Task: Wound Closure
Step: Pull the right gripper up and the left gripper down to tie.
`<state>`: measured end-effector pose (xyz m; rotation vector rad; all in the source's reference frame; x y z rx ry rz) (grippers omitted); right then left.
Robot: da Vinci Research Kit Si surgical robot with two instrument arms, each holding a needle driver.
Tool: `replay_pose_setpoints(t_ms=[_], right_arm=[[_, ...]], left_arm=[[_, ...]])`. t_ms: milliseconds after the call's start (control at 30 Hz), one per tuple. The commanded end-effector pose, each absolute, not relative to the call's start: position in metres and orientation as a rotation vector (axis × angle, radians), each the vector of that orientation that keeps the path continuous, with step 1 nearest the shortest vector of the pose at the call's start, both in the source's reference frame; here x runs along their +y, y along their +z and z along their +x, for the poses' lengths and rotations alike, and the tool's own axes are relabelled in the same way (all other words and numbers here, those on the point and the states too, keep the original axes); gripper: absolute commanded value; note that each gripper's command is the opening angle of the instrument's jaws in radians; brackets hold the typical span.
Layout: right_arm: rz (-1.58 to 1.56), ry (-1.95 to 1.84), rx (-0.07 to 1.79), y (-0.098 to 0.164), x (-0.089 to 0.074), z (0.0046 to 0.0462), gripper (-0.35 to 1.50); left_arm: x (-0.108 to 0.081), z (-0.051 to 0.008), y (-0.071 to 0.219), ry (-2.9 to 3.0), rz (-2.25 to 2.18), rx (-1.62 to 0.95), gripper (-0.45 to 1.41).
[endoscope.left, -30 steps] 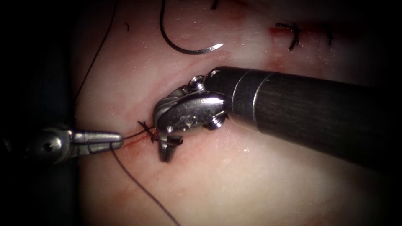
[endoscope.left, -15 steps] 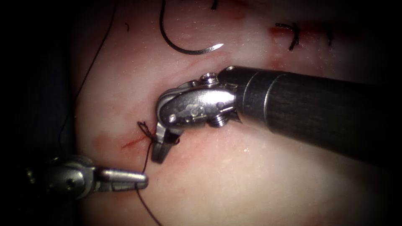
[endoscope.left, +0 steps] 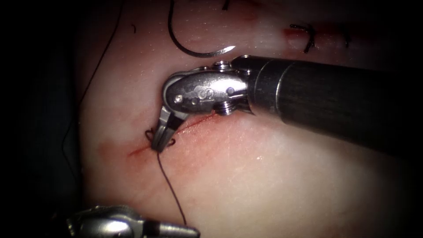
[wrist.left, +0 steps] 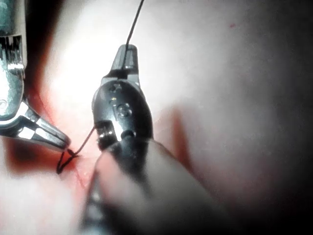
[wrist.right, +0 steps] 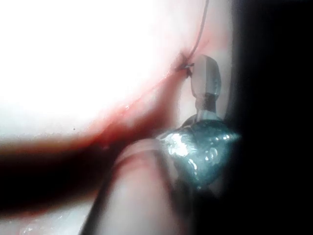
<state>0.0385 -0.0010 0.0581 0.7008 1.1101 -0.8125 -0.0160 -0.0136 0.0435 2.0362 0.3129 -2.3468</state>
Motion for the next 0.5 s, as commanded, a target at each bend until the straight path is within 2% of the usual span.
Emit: replay_pose_setpoints(t_ms=[33, 500], right_arm=[[0.691, -0.805, 1.109, 0.0587, 0.0002, 0.0394, -0.35], [0.662, -0.758, 1.11, 0.0591, 0.0021, 0.0399, -0.35]], left_arm=[[-0.0134, -0.0167, 0.0435, -2.343, 2.039, 0.315, -0.35], [-0.0165, -0.0185, 0.0415, -2.298, 2.118, 0.406, -0.35]])
